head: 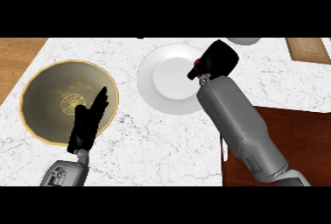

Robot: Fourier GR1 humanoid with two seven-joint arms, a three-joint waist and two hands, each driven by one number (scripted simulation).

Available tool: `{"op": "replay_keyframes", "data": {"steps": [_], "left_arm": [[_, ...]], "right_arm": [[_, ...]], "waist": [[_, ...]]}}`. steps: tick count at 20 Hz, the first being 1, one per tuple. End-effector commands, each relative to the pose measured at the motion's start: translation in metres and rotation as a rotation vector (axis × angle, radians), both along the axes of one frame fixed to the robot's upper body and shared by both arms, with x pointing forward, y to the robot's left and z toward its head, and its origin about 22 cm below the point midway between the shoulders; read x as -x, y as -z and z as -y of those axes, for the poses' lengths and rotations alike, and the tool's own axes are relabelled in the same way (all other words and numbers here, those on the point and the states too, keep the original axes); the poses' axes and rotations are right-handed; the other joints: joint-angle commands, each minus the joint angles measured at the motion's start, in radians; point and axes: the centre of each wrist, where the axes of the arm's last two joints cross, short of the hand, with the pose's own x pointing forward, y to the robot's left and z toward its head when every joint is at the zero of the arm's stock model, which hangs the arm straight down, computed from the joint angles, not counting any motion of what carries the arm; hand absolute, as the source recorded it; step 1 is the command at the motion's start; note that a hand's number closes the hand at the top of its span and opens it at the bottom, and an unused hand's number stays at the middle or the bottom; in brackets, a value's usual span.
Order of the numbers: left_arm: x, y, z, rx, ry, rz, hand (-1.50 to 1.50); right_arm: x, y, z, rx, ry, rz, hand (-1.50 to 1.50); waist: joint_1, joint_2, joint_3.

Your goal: Pick the tomato from the tray and place it in the plate

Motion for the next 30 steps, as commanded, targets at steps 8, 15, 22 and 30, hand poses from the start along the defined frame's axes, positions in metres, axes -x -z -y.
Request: {"op": "replay_keyframes", "data": {"steps": [8,15,22,30], "left_arm": [[-0.005,0.003,-0.004,-0.007,-0.016,-0.016,0.00],[0.006,0.007,-0.011,-0.011,-0.051,-0.008,0.00],[0.013,0.005,-0.033,0.005,-0.071,-0.018,0.00],[0.021,0.011,-0.010,0.021,-0.087,-0.007,0.00]], "right_arm": [[-0.006,0.029,-0.008,-0.268,0.004,-0.120,-1.50],[-0.001,-0.011,-0.020,-0.467,-0.103,0.418,-1.50],[0.027,0.023,-0.018,-0.639,-0.079,0.601,-1.50],[0.063,0.065,-0.035,-0.667,-0.185,0.647,-1.50]], "waist": [[-0.023,-0.007,0.000],[-0.049,-0.018,0.002],[-0.066,-0.021,0.001],[-0.081,-0.019,0.001]]}}
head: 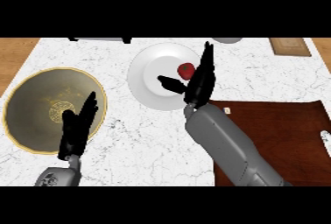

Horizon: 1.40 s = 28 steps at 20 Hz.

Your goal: Pick the tomato from the tray and place it in the plate

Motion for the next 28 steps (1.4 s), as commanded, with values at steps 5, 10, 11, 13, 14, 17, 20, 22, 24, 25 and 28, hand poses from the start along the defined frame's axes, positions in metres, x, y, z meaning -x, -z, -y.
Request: {"op": "replay_keyframes", "data": {"steps": [5,10,11,13,14,17,20,22,24,25,28], "left_arm": [[0.001,0.003,-0.011,0.004,-0.008,-0.015,0.00],[0.010,0.003,-0.002,0.016,-0.002,0.020,0.00],[0.005,-0.001,-0.016,-0.009,0.000,-0.011,0.00],[0.001,0.001,-0.001,-0.004,-0.001,-0.005,0.00],[0.005,0.002,-0.004,0.004,-0.011,0.022,0.00],[0.009,0.013,0.001,0.007,-0.003,-0.014,0.00],[0.007,-0.004,-0.006,-0.002,0.012,-0.003,0.00],[0.016,0.002,-0.005,0.005,-0.010,-0.012,0.00],[0.007,0.005,0.004,-0.004,0.002,-0.006,0.00],[0.001,0.009,-0.009,-0.008,-0.015,-0.010,0.00],[0.007,0.013,-0.019,-0.017,-0.038,-0.006,0.00]], "right_arm": [[0.012,0.022,-0.013,-0.034,0.022,0.082,-1.50],[0.008,0.029,-0.017,-0.027,0.039,0.021,-1.50],[0.002,0.029,-0.015,-0.017,0.065,0.006,-1.50],[0.013,0.049,-0.011,0.007,0.076,-0.010,-1.50],[-0.005,0.033,-0.010,0.009,0.100,-0.014,-1.50],[0.000,0.038,-0.010,-0.007,0.096,-0.030,-1.50],[0.005,0.047,-0.011,0.003,0.108,-0.034,-1.50],[0.013,0.057,-0.009,0.009,0.108,-0.064,-1.50],[-0.001,0.049,-0.009,0.023,0.144,-0.061,-1.50],[0.006,0.053,-0.011,0.024,0.129,-0.061,-1.50],[0.013,0.061,-0.012,0.010,0.138,-0.082,-1.50]], "waist": [[-0.004,0.003,0.000],[-0.005,0.000,-0.001],[-0.003,0.001,-0.001],[-0.009,0.001,-0.001],[-0.002,0.003,-0.001],[-0.019,-0.003,-0.001],[-0.006,-0.001,-0.001],[-0.026,-0.007,-0.001],[-0.005,0.000,-0.001],[-0.016,-0.002,-0.001],[-0.021,-0.005,-0.002]]}}
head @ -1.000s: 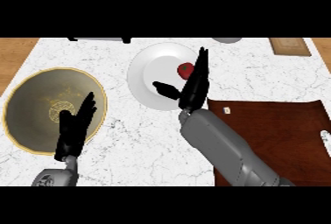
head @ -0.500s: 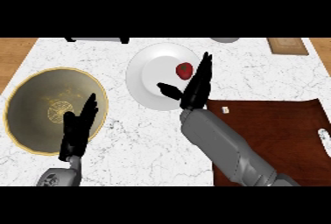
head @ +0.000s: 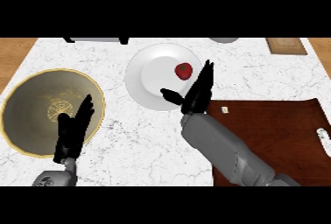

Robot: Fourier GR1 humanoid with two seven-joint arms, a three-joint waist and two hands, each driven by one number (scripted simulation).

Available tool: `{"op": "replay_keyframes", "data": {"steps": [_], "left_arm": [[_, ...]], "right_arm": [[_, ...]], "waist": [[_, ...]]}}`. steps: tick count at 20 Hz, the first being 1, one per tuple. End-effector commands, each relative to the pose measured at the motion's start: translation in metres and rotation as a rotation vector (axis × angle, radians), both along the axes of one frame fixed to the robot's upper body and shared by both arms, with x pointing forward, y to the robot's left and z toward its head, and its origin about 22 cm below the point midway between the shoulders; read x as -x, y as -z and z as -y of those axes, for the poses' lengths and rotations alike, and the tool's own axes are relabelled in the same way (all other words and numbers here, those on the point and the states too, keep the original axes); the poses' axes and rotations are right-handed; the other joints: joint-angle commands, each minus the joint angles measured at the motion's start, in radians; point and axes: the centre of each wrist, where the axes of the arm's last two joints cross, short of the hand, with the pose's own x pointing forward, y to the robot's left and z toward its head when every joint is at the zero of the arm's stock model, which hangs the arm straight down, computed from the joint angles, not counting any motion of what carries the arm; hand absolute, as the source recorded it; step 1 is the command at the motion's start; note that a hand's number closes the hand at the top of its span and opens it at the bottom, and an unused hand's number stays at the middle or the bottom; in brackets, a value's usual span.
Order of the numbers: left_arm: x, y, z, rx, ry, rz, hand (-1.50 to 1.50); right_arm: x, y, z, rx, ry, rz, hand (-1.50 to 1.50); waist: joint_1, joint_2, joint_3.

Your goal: Pick the tomato from the tray and place it in the plate

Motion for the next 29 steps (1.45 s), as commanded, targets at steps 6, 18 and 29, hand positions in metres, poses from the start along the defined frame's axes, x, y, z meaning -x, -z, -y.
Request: {"op": "replay_keyframes", "data": {"steps": [6,18,29], "left_arm": [[0.003,0.002,0.006,-0.003,-0.010,-0.016,0.00],[0.006,0.003,0.000,-0.002,-0.043,-0.005,0.00],[0.008,-0.006,0.007,-0.012,-0.034,-0.011,0.00]], "right_arm": [[0.011,0.026,0.013,0.008,0.101,0.002,-1.50],[0.039,0.052,0.040,0.002,0.170,0.051,-1.50],[0.041,0.066,0.045,0.021,0.229,-0.012,-1.50]], "waist": [[-0.023,-0.004,0.000],[-0.046,-0.010,-0.001],[-0.045,-0.013,-0.002]]}}
